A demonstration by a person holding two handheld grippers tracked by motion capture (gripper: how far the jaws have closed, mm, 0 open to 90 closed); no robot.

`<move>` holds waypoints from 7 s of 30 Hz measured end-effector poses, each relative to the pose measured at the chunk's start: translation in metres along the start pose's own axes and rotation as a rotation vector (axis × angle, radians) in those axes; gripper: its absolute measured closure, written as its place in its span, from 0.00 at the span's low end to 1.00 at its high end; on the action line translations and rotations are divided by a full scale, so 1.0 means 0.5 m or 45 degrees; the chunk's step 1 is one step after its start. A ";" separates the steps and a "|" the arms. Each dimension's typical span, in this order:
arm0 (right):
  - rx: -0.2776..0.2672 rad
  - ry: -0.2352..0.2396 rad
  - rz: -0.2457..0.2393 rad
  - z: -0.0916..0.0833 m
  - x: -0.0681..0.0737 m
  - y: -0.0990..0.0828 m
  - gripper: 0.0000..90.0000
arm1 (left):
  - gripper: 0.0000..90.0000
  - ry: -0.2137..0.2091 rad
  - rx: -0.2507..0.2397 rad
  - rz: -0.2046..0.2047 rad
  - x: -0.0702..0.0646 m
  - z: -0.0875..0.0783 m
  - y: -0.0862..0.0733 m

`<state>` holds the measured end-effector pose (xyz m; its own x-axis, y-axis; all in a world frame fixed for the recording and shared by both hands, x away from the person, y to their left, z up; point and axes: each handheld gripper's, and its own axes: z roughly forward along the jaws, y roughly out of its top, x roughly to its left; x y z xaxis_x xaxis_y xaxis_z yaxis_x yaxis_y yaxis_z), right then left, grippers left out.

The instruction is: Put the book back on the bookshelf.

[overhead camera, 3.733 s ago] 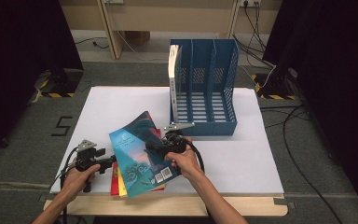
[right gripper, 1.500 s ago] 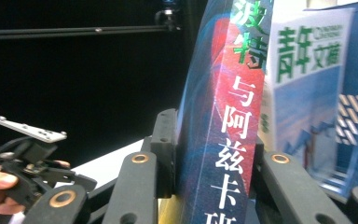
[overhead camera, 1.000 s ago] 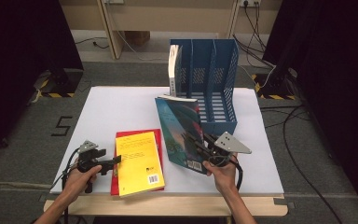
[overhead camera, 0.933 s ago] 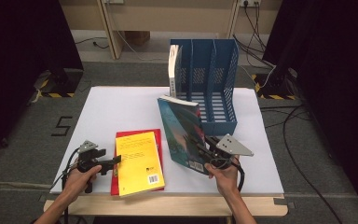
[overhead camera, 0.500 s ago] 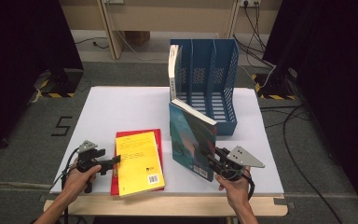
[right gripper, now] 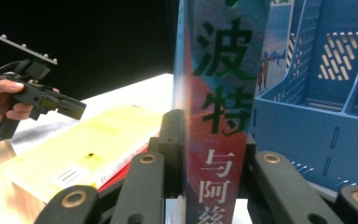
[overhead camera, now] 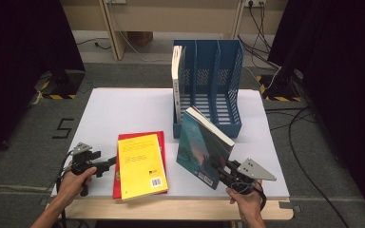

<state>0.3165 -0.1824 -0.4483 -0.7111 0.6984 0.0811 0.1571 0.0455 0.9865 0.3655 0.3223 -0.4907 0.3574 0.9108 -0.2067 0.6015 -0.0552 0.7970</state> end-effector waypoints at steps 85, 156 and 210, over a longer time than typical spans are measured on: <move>-0.116 0.057 0.105 0.066 0.005 0.019 0.76 | 0.17 0.190 0.120 0.154 0.031 0.013 -0.019; -0.247 -0.264 0.124 0.098 -0.106 0.272 0.82 | 0.17 0.188 0.120 0.154 0.031 0.013 -0.020; -0.240 -0.619 0.184 0.376 -0.250 0.254 0.82 | 0.17 0.186 0.123 0.154 0.032 0.013 -0.020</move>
<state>0.5544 -0.1295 -0.3597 -0.2853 0.9401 0.1868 0.0725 -0.1732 0.9822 0.3697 0.3346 -0.5054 0.3284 0.9443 -0.0227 0.6284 -0.2005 0.7516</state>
